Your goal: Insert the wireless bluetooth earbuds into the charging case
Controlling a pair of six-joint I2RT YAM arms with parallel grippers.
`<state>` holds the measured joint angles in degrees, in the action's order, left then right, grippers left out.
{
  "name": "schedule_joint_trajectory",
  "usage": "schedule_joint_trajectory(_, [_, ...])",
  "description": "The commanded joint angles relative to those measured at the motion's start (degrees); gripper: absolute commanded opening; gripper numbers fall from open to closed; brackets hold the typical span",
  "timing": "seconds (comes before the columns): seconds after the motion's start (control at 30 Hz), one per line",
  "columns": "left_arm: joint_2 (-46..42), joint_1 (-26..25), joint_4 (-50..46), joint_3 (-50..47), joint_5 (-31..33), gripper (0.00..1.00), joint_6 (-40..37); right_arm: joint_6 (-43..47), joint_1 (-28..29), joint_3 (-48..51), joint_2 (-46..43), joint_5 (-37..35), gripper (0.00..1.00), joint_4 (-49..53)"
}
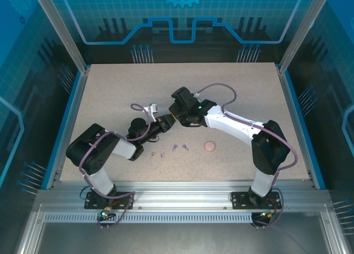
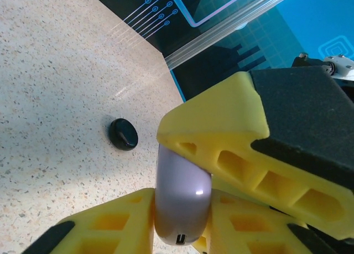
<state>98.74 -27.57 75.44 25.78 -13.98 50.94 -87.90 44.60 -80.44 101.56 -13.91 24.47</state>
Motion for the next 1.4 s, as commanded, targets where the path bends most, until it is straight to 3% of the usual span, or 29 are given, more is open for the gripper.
schedule_joint_trajectory(0.0, [0.56, -0.14, 3.64, 1.39, 1.16, 0.17, 0.87, -0.87, 1.17, 0.86, -2.25, 0.64, 0.32, -0.51])
schedule_joint_trajectory(0.17, [-0.03, -0.18, 3.68, 1.29, 1.04, 0.0, 0.82, -0.22, 1.27, 0.63, -3.16, 0.74, 0.43, -1.79])
schedule_joint_trajectory(0.33, [-1.24, -0.2, 2.71, 1.29, 0.81, 0.0, 0.75, 1.58, 1.09, -0.76, -4.38, -0.21, 0.71, -1.31])
schedule_joint_trajectory(0.43, [-2.58, -0.2, 1.38, 1.12, 0.36, 0.0, 0.74, 3.59, 0.22, -0.47, -6.65, -1.55, 0.79, -0.68])
schedule_joint_trajectory(0.57, [-6.27, -0.2, -3.3, 1.1, -1.41, 0.0, -1.08, 11.41, -2.13, 0.92, -10.49, -0.24, 0.81, -0.65])
schedule_joint_trajectory(0.7, [-11.96, -0.11, -12.89, 2.29, -4.38, 0.0, -4.98, 25.64, -6.69, 3.54, -13.66, 5.55, 0.81, -1.9])
schedule_joint_trajectory(0.97, [-22.08, 0.04, -33.98, 7.52, -9.56, 0.0, -15.19, 51.76, -18.82, 19.76, -21.59, 30.87, 0.77, -23.91])
schedule_joint_trajectory(1.07, [-23.81, 0.56, -39.99, 10.07, -12.3, 0.0, -18.18, 59.56, -20.75, 23.04, -24.13, 38.06, 0.75, -26.32])
schedule_joint_trajectory(1.27, [-24.99, 1.54, -45.4, 12.51, -14.72, 0.0, -20.58, 64.97, -22.28, 24.75, -25.56, 47.87, 0.69, -27.75])
schedule_joint_trajectory(1.37, [-24.69, 2.08, -45.82, 13.24, -16.03, 0.0, -20.65, 65.66, -21.69, 24.0, -25.03, 49.43, 0.67, -27.33])
